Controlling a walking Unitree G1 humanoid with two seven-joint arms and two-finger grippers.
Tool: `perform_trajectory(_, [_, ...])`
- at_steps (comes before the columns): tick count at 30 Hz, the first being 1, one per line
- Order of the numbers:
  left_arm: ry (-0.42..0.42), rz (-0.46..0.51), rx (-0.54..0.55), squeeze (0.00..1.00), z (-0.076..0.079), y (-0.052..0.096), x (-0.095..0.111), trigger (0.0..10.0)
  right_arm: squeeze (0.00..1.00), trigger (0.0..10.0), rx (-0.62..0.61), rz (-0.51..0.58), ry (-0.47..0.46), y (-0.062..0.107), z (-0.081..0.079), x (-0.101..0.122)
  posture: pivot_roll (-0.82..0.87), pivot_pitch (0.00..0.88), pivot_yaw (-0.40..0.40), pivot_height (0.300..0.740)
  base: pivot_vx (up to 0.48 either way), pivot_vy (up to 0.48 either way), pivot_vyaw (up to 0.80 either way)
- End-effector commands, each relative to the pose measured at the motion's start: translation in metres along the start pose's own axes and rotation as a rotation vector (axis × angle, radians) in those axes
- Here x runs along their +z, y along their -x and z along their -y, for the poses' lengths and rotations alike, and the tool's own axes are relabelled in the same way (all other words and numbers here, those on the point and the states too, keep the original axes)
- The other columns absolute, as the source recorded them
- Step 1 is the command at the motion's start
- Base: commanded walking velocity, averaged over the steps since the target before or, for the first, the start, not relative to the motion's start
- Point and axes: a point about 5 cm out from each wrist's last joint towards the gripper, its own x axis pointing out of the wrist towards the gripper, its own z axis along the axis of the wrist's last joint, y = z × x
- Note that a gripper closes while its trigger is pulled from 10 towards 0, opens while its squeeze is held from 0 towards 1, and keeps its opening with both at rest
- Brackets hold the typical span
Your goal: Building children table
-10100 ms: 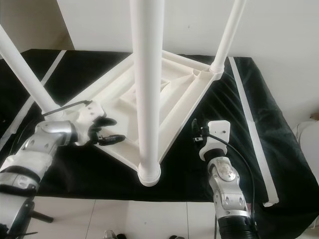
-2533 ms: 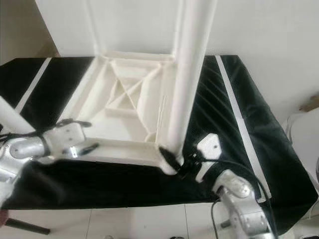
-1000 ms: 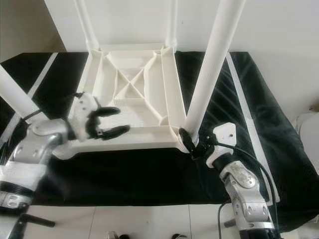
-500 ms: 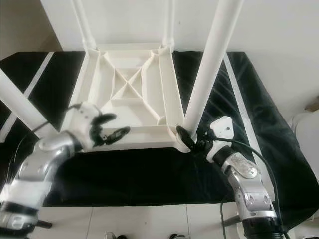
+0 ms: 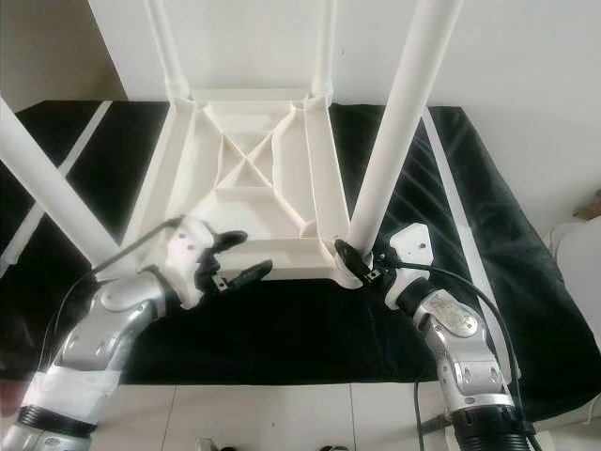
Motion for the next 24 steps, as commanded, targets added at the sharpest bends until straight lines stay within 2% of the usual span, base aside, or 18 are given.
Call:
perform_trajectory(1, [0.045,0.051,0.068,0.0,0.008,-0.005,0.006,10.0,0.0,10.0,-0.041,0.002,-0.011,0.001,0.0,-0.001,-0.14,0.069,0.001,0.74,0.0,0.0,0.0])
perform_trajectory(2, [0.045,0.051,0.068,0.0,0.008,-0.005,0.006,10.0,0.0,10.0,-0.041,0.002,-0.011,0.001,0.0,-0.001,-0.14,0.069,0.001,0.74,0.0,0.0,0.0])
perform_trajectory(4, [0.12,0.104,0.056,0.0,0.016,-0.01,0.012,10.0,0.0,10.0,-0.074,0.006,-0.023,0.001,0.0,0.0,-0.14,0.07,0.001,0.74,0.0,0.0,0.0])
perform_trajectory(6, [0.151,0.12,0.052,0.0,0.023,-0.015,0.015,10.0,0.0,10.0,-0.118,0.004,-0.02,0.001,0.001,0.0,-0.14,0.072,0.0,0.74,0.0,0.0,0.0])
perform_trajectory(8, [0.153,0.122,0.051,0.0,0.026,-0.017,0.015,10.0,0.0,10.0,-0.143,0.001,-0.017,0.001,0.001,0.0,-0.14,0.073,0.0,0.74,0.0,0.0,0.0])
perform_trajectory(10, [0.108,0.075,0.064,0.0,0.036,-0.024,0.009,10.0,0.0,10.0,-0.21,-0.037,-0.026,0.0,-0.003,-0.004,-0.14,0.079,0.003,0.74,0.0,0.0,0.0])
perform_trajectory(13, [0.1,0.043,0.061,0.0,0.048,-0.031,0.003,10.0,0.0,10.0,-0.31,-0.067,-0.028,-0.001,-0.009,-0.009,-0.14,0.088,-0.001,0.74,0.0,0.0,0.0])
perform_trajectory(14, [0.1,0.043,0.061,0.0,0.048,-0.031,0.003,10.0,0.0,10.0,-0.31,-0.067,-0.028,-0.001,-0.009,-0.009,-0.14,0.088,-0.001,0.74,0.0,0.0,0.0])
perform_trajectory(17, [0.092,0.069,0.069,0.0,0.052,-0.035,0.01,10.0,0.0,10.0,-0.437,-0.062,-0.058,-0.002,-0.017,-0.009,-0.14,0.092,-0.001,0.74,0.0,0.0,0.0])
perform_trajectory(18, [0.092,0.069,0.069,0.0,0.052,-0.035,0.01,10.0,0.0,10.0,-0.437,-0.062,-0.058,-0.002,-0.017,-0.009,-0.14,0.092,-0.001,0.74,0.0,0.0,0.0])
perform_trajectory(19, [0.106,0.075,0.086,0.0,0.052,-0.037,0.014,10.0,0.0,10.0,-0.587,-0.071,-0.13,-0.002,-0.025,-0.013,-0.14,0.098,0.0,0.74,0.0,0.0,0.0])
perform_trajectory(20, [0.106,0.075,0.086,0.0,0.052,-0.037,0.014,10.0,0.0,10.0,-0.587,-0.071,-0.13,-0.002,-0.025,-0.013,-0.14,0.098,0.0,0.74,0.0,0.0,0.0])
perform_trajectory(24, [0.094,0.043,0.097,0.0,0.053,-0.038,0.014,10.0,0.0,10.0,-0.711,-0.079,-0.166,-0.002,-0.038,-0.015,-0.14,0.102,0.005,0.74,0.0,0.0,0.0])
